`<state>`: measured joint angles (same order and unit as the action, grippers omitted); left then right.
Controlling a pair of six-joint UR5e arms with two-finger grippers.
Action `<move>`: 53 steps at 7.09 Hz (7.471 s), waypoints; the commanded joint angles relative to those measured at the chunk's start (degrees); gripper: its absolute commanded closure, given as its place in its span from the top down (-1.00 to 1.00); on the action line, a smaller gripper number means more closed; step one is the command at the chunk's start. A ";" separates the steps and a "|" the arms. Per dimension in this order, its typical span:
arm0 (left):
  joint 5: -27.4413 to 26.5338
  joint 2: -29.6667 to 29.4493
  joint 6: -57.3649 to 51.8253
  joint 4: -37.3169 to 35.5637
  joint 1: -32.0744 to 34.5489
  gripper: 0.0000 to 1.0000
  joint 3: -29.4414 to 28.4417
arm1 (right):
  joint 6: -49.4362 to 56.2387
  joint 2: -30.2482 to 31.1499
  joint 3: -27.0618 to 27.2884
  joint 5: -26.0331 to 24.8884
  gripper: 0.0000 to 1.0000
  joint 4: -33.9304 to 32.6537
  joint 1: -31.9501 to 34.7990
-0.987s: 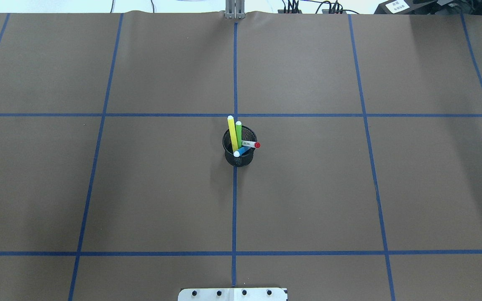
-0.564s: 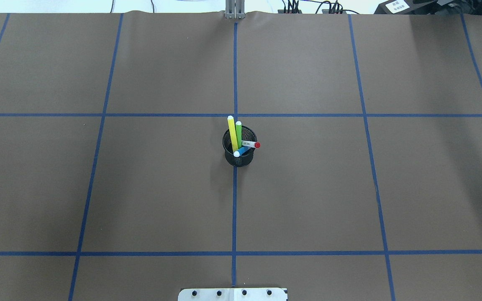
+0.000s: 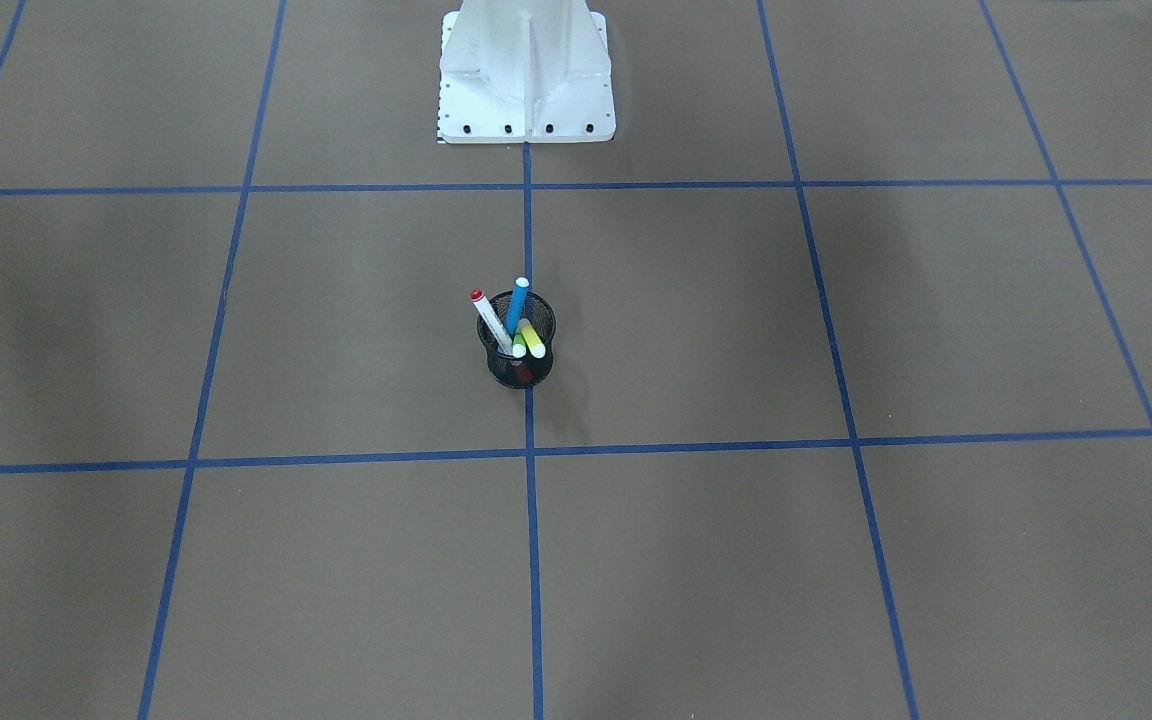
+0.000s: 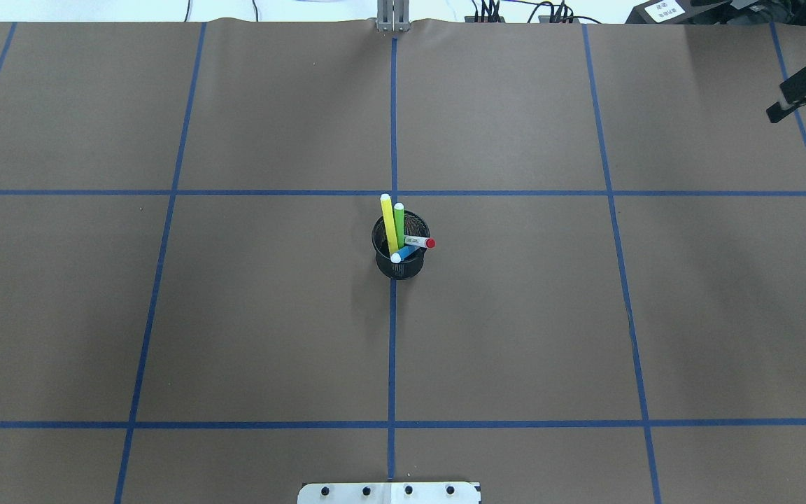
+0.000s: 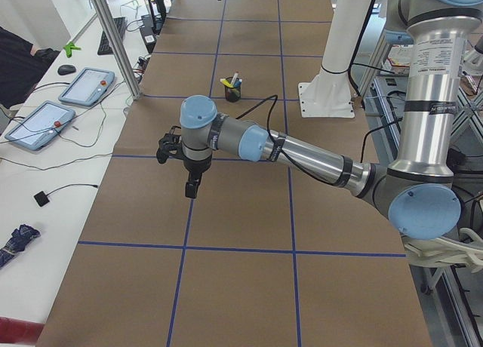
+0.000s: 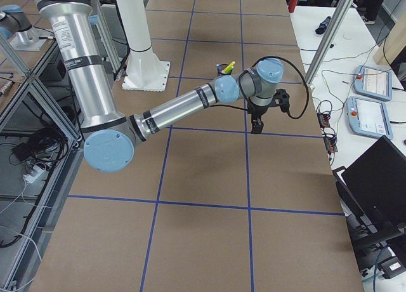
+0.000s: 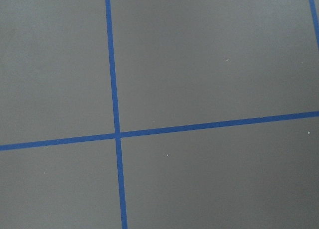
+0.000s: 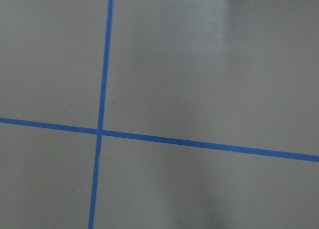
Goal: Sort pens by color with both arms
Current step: 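Move the right gripper over the black mesh pen cup, then lower the right gripper and grasp the blue marker in the cup, then lift the blue marker out and carry it farther from the robot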
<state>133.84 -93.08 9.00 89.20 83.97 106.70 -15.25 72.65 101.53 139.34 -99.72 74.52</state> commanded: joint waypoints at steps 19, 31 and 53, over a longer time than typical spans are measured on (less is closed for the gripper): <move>0.20 -8.00 6.65 0.19 -7.51 1.00 -4.66 | -65.43 -33.72 -17.33 -9.35 0.33 4.27 -38.57; 0.37 -8.00 6.65 0.19 -7.51 1.00 -4.49 | -64.11 -32.66 -19.53 -8.83 0.02 7.69 -38.83; 2.31 -7.91 6.38 0.19 -7.42 1.00 -4.31 | -65.17 -28.35 -2.60 -3.39 -1.00 1.66 -37.34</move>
<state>136.14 -100.99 15.42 89.39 76.48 102.31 -80.40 44.30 95.41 134.28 -94.60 36.67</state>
